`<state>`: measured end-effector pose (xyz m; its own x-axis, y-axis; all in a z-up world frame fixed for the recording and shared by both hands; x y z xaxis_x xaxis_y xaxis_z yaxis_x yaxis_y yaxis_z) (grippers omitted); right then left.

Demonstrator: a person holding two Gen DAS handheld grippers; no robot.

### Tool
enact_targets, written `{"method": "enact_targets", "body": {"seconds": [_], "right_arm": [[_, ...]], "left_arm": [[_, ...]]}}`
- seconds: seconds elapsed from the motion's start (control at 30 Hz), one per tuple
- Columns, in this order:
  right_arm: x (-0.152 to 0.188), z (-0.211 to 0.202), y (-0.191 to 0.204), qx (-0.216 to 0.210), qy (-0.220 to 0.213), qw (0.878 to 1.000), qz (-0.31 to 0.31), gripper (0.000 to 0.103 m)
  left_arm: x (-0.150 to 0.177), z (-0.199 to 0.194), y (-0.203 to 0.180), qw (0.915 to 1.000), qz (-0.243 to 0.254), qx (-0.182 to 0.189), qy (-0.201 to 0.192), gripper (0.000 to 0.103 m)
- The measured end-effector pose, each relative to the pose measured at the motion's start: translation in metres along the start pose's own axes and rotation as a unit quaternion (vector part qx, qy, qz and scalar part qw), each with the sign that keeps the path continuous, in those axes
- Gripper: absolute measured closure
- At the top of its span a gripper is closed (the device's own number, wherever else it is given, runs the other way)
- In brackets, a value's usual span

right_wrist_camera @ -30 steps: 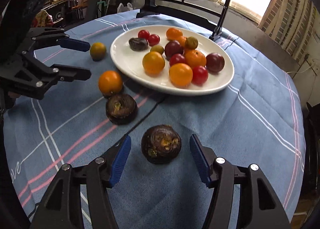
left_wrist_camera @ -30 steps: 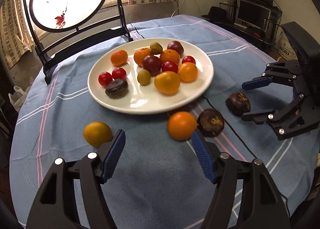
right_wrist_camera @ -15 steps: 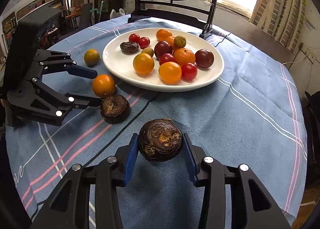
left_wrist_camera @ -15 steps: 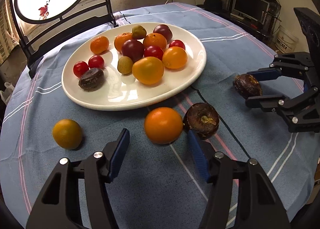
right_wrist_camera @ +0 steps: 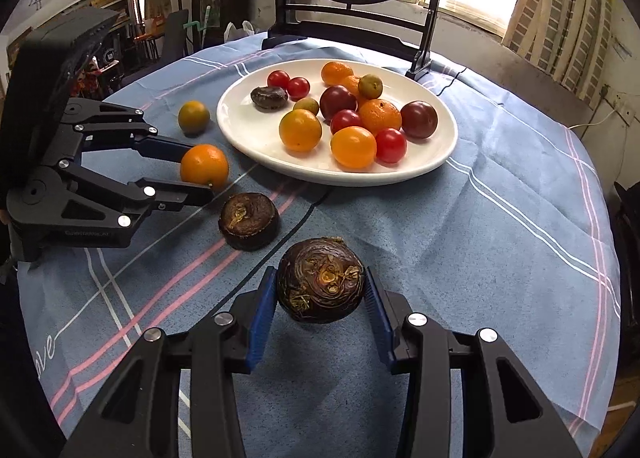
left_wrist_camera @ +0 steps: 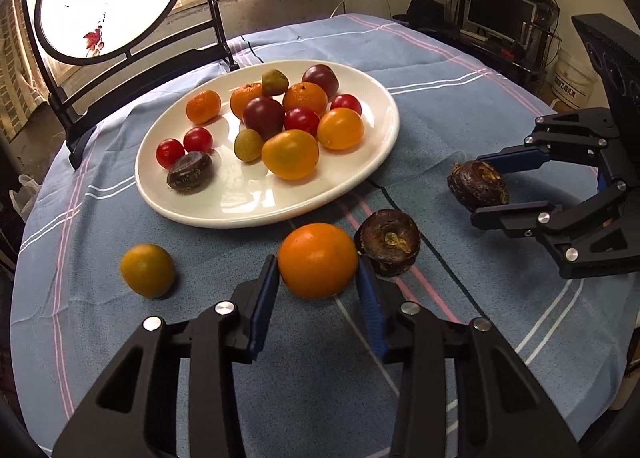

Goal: Organize fruits
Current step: 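Grasp a dark brown round fruit with the right gripper while the left grasps a large orange, then carry the orange and brown fruit over the plate and open both grippers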

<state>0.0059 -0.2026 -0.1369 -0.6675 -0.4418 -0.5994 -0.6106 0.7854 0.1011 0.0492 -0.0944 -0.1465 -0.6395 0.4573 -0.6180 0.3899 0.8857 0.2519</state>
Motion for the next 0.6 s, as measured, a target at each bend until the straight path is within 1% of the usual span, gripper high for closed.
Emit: {"method": "enact_targets", "body": {"seconds": [0.13,0.27,0.6], "right_arm": [[-0.007,-0.004,0.007,-0.001,-0.008,1.000,-0.006,0.060],[-0.018,-0.008,0.013,-0.002,-0.017,1.000,-0.013,0.060],[-0.049,-0.014,0.021,-0.009,-0.045,0.999,-0.022,0.060]], "left_arm": [[-0.008,-0.015,0.008,0.9997,-0.007,-0.013,-0.019,0.064],[-0.016,-0.022,0.015,0.9992,-0.015,-0.023,-0.028,0.064],[-0.033,-0.025,0.028,0.9984,-0.026,-0.027,-0.043,0.064]]}}
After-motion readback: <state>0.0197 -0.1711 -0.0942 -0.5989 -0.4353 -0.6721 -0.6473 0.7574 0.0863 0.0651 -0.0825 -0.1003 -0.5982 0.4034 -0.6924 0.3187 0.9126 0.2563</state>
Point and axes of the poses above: each gripper's, at about its wrist camera, not at the fingertips, and z roughly the way its jaws point, y to its left, x to its underside, the point moved 10 cm from there along z, roughly the way its jaws point, and after that the axes turned 13 degrees about -x, right-handed, at the moved point
